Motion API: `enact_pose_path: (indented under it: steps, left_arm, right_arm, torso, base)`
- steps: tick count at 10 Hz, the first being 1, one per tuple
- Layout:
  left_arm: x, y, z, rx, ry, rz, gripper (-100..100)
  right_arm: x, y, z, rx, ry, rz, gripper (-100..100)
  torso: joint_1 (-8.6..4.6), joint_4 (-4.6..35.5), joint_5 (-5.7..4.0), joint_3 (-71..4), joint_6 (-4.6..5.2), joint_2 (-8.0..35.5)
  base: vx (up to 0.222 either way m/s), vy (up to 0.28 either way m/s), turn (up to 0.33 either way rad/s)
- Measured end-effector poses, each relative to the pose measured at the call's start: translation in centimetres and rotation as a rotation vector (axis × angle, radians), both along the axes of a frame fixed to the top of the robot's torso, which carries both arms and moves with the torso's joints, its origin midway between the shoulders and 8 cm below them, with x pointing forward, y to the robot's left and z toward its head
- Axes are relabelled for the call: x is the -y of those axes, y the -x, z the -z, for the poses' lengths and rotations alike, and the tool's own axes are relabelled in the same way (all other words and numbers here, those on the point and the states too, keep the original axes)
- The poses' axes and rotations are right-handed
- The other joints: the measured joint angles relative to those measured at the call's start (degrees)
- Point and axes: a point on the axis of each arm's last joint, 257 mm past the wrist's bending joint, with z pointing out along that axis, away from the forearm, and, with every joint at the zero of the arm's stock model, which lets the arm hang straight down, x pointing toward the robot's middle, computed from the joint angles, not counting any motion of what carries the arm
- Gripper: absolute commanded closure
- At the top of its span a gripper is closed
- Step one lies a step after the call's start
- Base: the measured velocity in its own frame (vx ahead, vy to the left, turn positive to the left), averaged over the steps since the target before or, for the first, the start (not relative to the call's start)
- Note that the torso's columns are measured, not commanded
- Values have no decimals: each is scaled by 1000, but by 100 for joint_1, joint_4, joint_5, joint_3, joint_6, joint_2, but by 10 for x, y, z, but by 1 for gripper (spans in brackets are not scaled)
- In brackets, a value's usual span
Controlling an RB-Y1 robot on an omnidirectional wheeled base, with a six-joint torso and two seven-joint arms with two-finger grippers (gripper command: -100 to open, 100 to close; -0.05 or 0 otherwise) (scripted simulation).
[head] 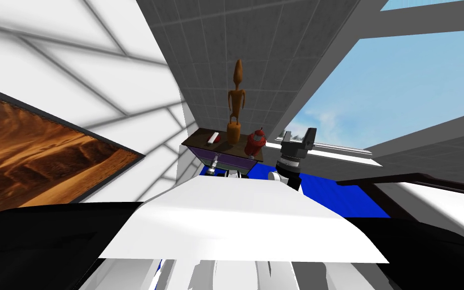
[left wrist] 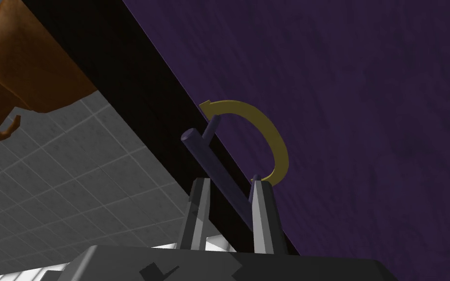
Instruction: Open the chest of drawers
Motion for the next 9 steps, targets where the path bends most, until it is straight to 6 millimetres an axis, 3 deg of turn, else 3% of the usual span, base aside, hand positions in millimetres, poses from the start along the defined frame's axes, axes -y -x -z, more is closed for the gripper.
enact_pose_path:
  steps: [5, 9]
  left_arm:
    - [-3, -21, -3, -16, -4, 14, 100]
    - [-3, -23, -5, -15, -4, 24, 100]
  right_arm:
    - [0, 0, 0, 0, 0, 0, 0]
    - [0, 0, 0, 0, 0, 0, 0]
  torso:
    - [-2, 11, -5, 10, -8, 20]
    - [4, 12, 1, 25, -6, 43]
  base:
    - [-169, 3, 28]
    - [-194, 33, 29]
